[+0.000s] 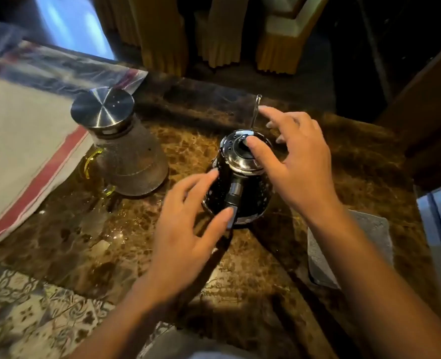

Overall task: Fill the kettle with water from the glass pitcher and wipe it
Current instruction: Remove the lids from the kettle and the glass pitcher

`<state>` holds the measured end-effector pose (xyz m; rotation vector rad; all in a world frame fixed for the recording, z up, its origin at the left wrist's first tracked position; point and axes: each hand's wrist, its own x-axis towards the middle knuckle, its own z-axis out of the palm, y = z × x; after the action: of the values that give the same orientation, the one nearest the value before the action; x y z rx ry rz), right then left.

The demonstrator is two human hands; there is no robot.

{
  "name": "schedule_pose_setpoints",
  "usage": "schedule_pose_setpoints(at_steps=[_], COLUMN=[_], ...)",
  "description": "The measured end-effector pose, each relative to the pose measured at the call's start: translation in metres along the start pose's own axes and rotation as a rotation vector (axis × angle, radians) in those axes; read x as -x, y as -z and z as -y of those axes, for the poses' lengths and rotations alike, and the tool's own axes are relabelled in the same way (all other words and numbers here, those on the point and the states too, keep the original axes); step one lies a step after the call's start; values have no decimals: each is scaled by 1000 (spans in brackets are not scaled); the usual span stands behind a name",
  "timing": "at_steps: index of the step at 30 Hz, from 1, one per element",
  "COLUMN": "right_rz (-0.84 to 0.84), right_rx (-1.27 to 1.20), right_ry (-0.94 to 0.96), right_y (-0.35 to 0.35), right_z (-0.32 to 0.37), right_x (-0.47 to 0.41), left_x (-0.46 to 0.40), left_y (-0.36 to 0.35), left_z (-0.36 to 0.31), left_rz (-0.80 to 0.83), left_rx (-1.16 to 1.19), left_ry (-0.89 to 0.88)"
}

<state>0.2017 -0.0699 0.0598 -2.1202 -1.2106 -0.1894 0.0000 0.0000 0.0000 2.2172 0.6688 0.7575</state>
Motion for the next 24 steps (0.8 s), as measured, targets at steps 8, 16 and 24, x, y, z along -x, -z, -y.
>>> schedule_pose_setpoints(at_steps=[8, 16, 24], right_rz=[74, 296, 387], right_rx=[-130, -74, 144], right_ry=[46, 73, -14], right_y=[-13, -7, -11], right_z=[-13, -10, 11], right_x=[-13, -33, -44], left_x=[-2, -2, -7], left_y=[-34, -54, -71], left_z=[-23, -16, -5], left_rz=[32, -28, -92], left_rx=[396, 558, 745], left_ry=[198, 210, 214])
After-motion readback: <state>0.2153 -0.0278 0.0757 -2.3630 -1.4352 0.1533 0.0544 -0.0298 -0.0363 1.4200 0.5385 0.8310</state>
